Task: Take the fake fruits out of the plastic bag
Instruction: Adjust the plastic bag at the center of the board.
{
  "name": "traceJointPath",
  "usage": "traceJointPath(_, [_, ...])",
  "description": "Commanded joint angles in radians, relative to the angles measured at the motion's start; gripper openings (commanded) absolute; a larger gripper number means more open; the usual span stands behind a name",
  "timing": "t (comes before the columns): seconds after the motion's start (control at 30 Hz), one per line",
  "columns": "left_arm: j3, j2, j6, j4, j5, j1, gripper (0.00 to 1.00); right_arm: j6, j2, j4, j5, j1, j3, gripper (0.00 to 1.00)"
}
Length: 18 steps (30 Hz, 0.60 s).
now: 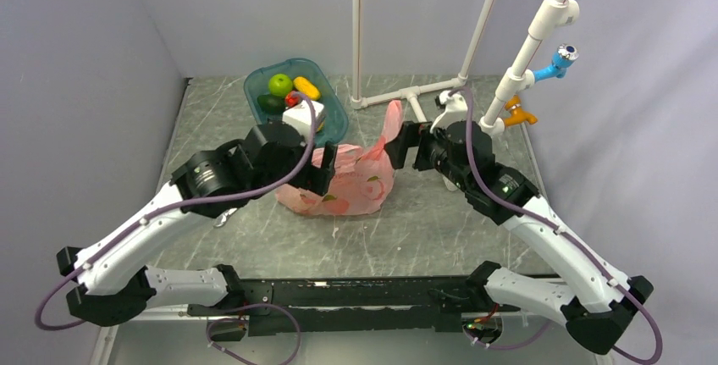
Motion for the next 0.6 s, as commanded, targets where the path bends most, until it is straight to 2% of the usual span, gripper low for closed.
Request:
traceJointPath(0.0, [0.048,0.034,0.235,0.079,-0.113,-0.007,0.99,0.020,0.094,-0.081,0.011,-0.052,0.146,0.99])
traceJointPath(0.1, [0.088,0.076,0.316,0.132,0.055,0.043,0.99,0.004,0.171,-0.094,-0.044,-0.079,0.242,0.99])
traceJointPath(0.27, [0.168,0.186,0.351,0.113,0.396,0.202,0.99,-0.011,0.246,-0.127,-0.074,-0.117,0.345,0.99])
traceJointPath(0.33, [0.188,0.231,0.371,0.090,0.465,0.219,0.99,-0.010,0.271,-0.138,-0.105,-0.138,0.370,0.97])
traceJointPath(0.47, [0.185,0.281,0.385,0.091,0.573,0.222,0.99,-0.019,0.306,-0.143,-0.160,-0.147,0.393,0.88])
traceJointPath(0.57, [0.158,0.285,0.386,0.123,0.591,0.223,0.99,-0.026,0.303,-0.116,-0.202,-0.146,0.354,0.85])
